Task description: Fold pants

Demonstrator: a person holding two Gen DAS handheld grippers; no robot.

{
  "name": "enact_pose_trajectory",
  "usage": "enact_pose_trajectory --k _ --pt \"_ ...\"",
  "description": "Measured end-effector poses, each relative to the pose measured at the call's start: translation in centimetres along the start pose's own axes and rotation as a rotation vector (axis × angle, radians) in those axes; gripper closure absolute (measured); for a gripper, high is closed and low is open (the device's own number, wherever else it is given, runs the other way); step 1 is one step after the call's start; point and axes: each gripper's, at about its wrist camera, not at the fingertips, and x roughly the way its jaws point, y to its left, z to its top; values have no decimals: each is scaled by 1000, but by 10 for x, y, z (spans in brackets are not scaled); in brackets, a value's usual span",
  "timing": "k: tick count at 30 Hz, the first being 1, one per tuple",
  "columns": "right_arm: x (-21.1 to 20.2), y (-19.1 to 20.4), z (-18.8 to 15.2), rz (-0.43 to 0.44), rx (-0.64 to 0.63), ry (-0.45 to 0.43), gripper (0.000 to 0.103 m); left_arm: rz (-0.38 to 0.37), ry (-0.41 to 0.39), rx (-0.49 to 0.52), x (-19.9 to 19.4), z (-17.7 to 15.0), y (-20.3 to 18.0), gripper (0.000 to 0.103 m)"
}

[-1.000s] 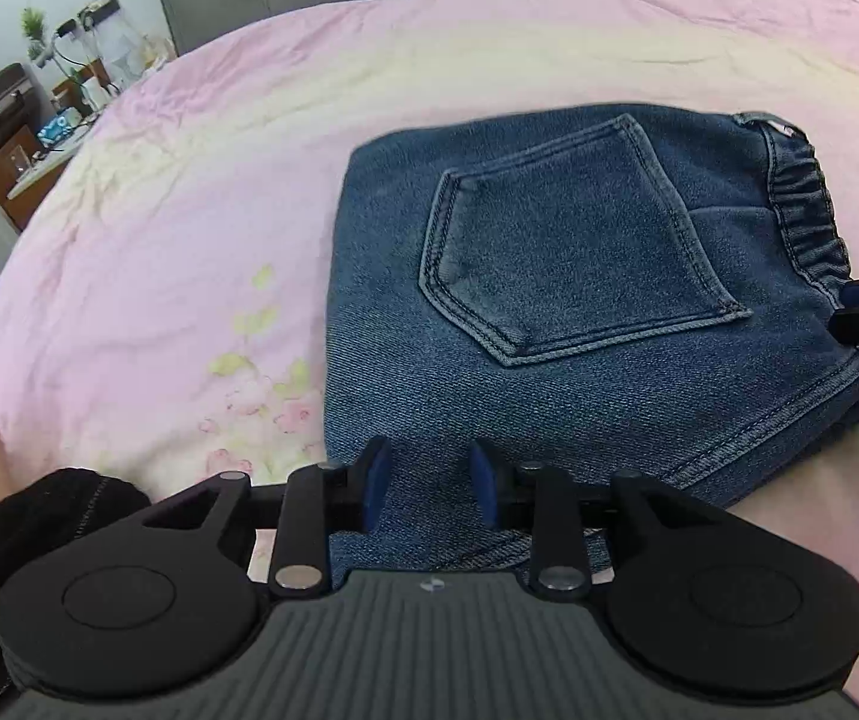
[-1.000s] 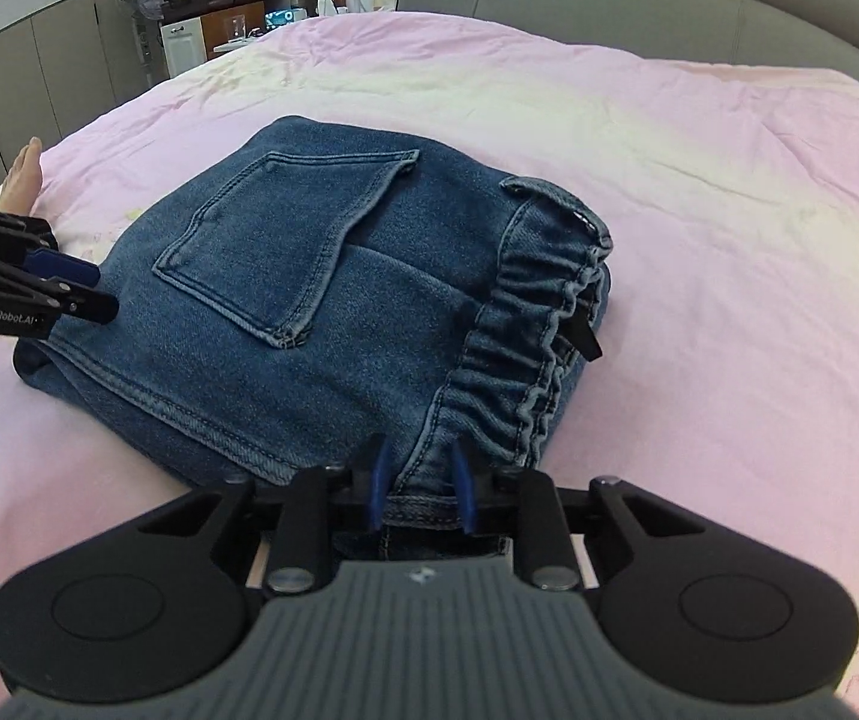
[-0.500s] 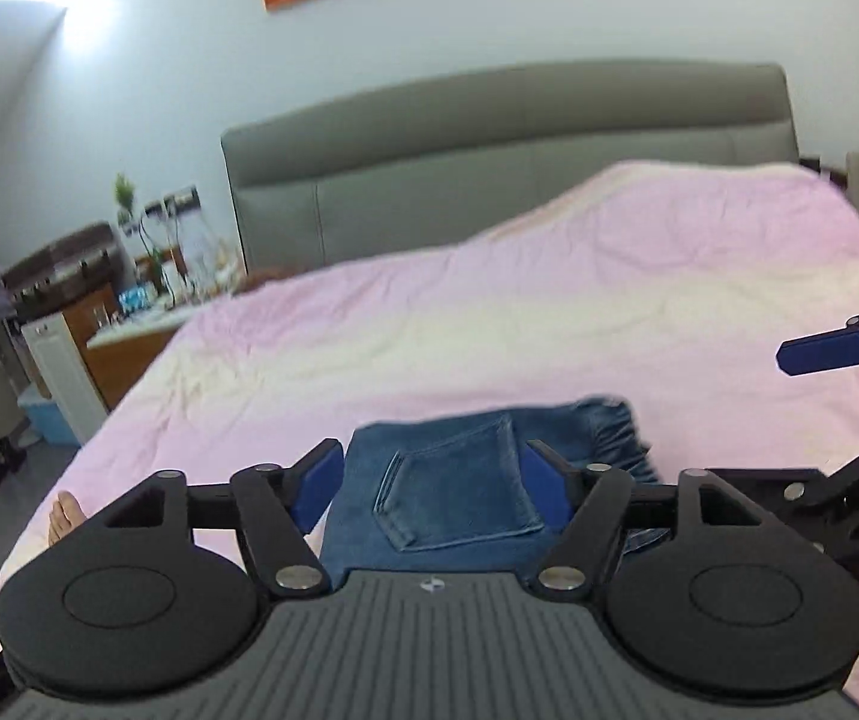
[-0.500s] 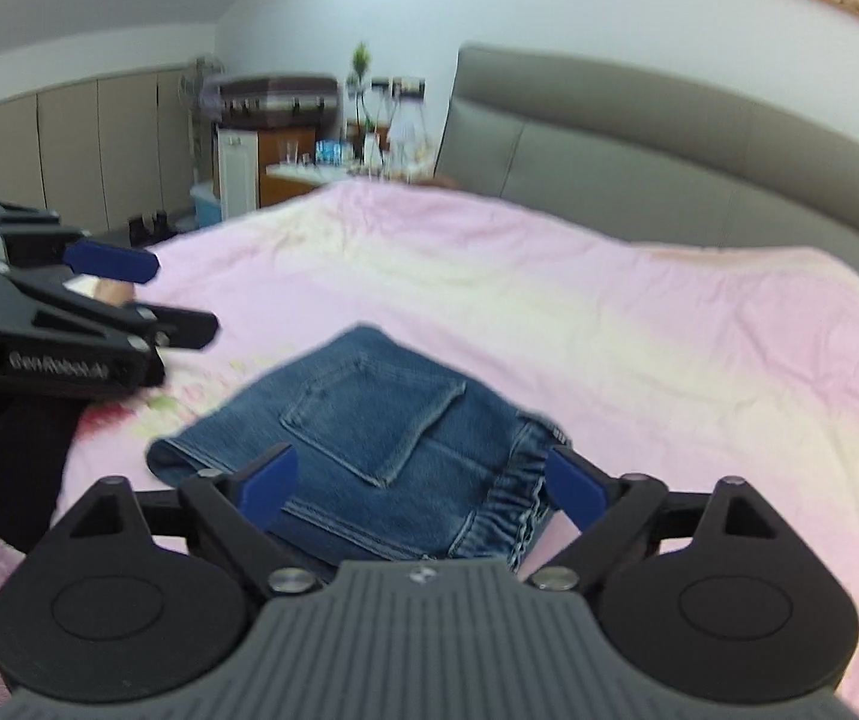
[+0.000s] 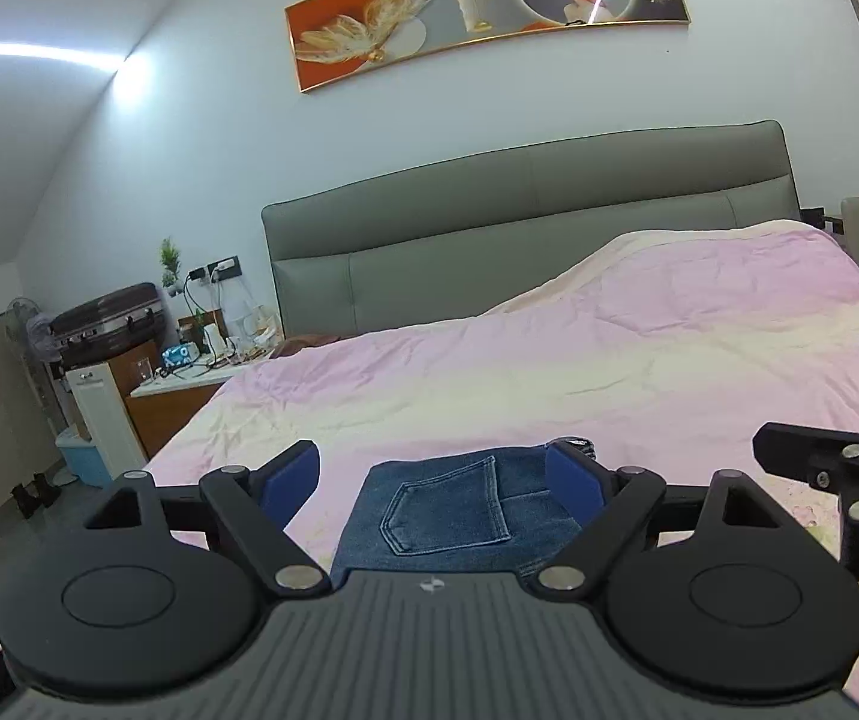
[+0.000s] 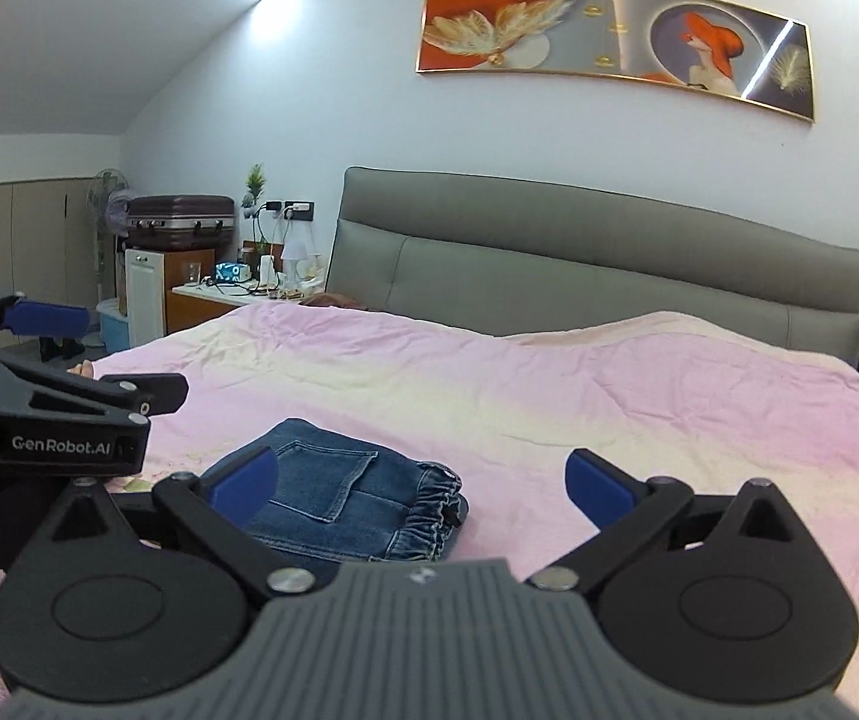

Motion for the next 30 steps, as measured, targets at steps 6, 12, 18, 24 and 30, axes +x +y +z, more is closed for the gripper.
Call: enact_pose_trajectory --k 6,12,18,24,30 --pt "-7 -5 -16 -46 86 9 5 -32 87 -72 7 -20 4 3" --pt "17 -8 -38 -62 112 106 5 -43 231 -126 29 -44 4 3" --pt "33 -12 -54 -81 119 178 5 -41 295 -134 30 -62 -7 3" --pt "38 -15 -57 -70 130 191 5 -48 301 -123 28 -61 -16 3" --pt "35 -19 -55 -61 145 187 5 -46 293 -121 26 -55 -18 3"
